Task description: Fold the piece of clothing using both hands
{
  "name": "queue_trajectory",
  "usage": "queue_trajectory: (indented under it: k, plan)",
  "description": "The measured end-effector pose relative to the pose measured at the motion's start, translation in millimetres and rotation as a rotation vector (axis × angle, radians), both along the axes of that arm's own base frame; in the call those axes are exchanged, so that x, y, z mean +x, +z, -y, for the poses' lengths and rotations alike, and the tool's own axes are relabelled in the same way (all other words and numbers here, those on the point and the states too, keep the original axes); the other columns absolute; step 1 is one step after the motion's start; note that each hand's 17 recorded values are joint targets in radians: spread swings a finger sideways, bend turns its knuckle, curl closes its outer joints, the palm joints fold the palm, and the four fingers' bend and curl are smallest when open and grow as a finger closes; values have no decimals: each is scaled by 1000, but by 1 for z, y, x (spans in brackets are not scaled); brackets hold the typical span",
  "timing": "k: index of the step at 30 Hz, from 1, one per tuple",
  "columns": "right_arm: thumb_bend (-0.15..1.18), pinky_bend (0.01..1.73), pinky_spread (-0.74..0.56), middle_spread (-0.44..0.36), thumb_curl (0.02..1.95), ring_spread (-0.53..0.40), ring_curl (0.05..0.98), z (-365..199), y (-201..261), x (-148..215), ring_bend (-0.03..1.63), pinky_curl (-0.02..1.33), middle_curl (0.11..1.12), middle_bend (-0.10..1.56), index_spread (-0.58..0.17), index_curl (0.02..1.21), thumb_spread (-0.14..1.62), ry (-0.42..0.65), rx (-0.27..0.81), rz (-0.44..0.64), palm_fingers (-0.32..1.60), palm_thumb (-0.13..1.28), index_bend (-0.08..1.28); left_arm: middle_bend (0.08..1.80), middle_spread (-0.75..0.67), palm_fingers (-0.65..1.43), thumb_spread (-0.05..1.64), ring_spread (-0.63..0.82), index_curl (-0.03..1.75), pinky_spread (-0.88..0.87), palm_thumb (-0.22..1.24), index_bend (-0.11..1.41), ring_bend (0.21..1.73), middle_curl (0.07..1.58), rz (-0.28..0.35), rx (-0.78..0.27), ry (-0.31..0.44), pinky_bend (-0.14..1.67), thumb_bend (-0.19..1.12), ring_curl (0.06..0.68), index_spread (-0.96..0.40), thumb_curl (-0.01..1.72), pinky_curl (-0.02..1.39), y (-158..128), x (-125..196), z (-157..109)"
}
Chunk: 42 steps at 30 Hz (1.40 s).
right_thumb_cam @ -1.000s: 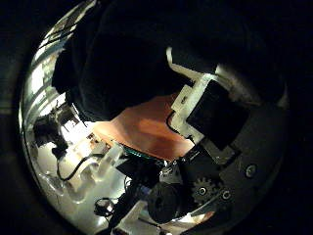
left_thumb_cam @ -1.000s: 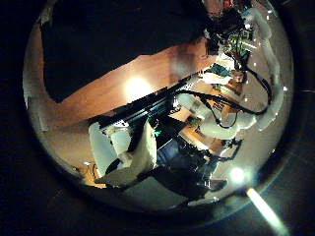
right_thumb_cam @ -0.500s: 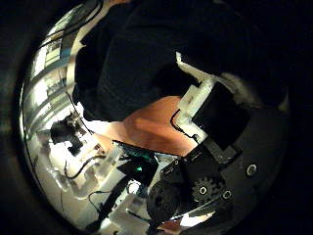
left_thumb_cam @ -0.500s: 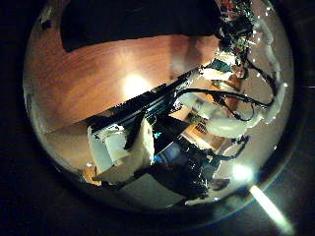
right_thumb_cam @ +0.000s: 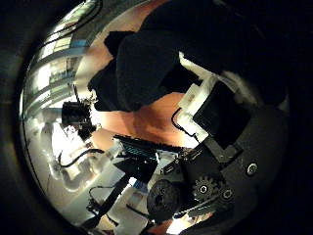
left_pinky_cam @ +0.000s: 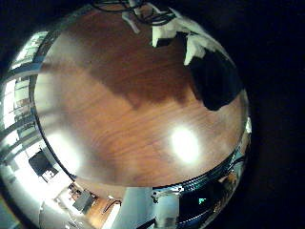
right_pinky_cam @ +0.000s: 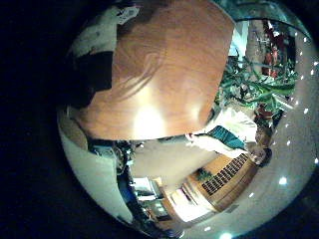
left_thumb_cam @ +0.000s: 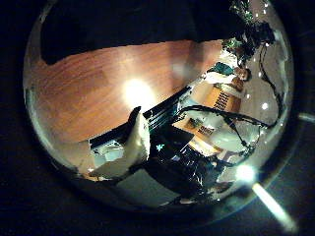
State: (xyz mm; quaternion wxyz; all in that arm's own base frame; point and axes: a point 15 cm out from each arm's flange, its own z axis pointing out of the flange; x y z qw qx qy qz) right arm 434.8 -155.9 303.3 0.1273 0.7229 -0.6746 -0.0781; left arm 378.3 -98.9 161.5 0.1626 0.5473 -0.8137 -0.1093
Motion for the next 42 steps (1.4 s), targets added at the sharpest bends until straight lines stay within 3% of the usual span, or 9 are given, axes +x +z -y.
queue_trajectory:
  k: [6,15,27,29,31,32,34,36,42]
  plan:
    - [-5,1220,-161,-167,689,-207,720,-59,25,7,1400,1015,878,1276,-289,950,1219,108,-9,27,1063,1032,1046,196,198,152,1195,258,364,332,374,178,682,312,34,-15,18,385,-17,243,-6,323,374,24,1,-16]
    - [-9,1184,-181,-165,713,-205,728,-207,29,19,1393,1057,873,1269,-280,943,1199,309,-36,59,1085,1021,1054,330,42,357,1201,68,402,207,414,203,687,386,90,-42,143,275,-8,246,-50,335,341,61,-13,-78]
    - [-30,1153,-201,-161,709,-204,729,-403,-81,41,1384,1083,864,1265,-277,926,1177,538,-73,60,1091,908,1031,401,-66,397,1213,-98,460,77,465,198,751,496,108,-50,269,292,-15,288,-91,376,364,64,-63,-138]
    - [-35,1122,-244,-167,667,-208,705,-406,-90,42,1354,1024,834,1208,-295,905,1195,542,-72,57,1002,841,902,404,-73,400,1213,-110,469,70,465,199,756,510,119,-52,277,301,-15,290,-95,380,369,67,-68,-139]
    - [-29,1140,-320,-186,638,-237,683,-409,-91,44,1342,971,796,1107,-325,855,1210,548,-63,66,741,807,635,410,-78,402,1213,-118,478,61,465,200,761,524,123,-52,279,307,-15,295,-98,383,371,67,-71,-139]
    - [-25,1229,-363,-189,628,-251,693,-410,-91,46,1366,972,767,967,-336,819,1215,550,-58,73,432,798,426,410,-80,401,1213,-120,482,58,465,202,762,530,123,-49,278,311,-15,296,-99,384,374,67,-71,-140]
    - [-19,1266,-390,-193,607,-264,651,-410,-81,50,1322,924,699,791,-370,716,1222,548,-48,100,224,791,243,411,-89,396,1212,-125,490,48,468,203,767,543,123,-49,280,316,-13,301,-101,388,378,67,-72,-141]
    - [-15,1194,-316,-170,589,-237,608,-402,-61,53,1213,908,615,593,-395,636,1226,540,-34,127,-59,792,192,409,-94,393,1212,-128,500,42,469,207,769,555,121,-52,282,327,-14,304,-103,390,383,68,-75,-140]
    - [-14,1024,-71,-102,557,-123,459,-399,6,34,953,801,470,345,-408,474,1221,566,87,208,-142,798,131,416,-102,382,1211,-132,523,32,467,209,777,593,121,-47,277,340,-16,314,-105,397,393,72,-78,-130]
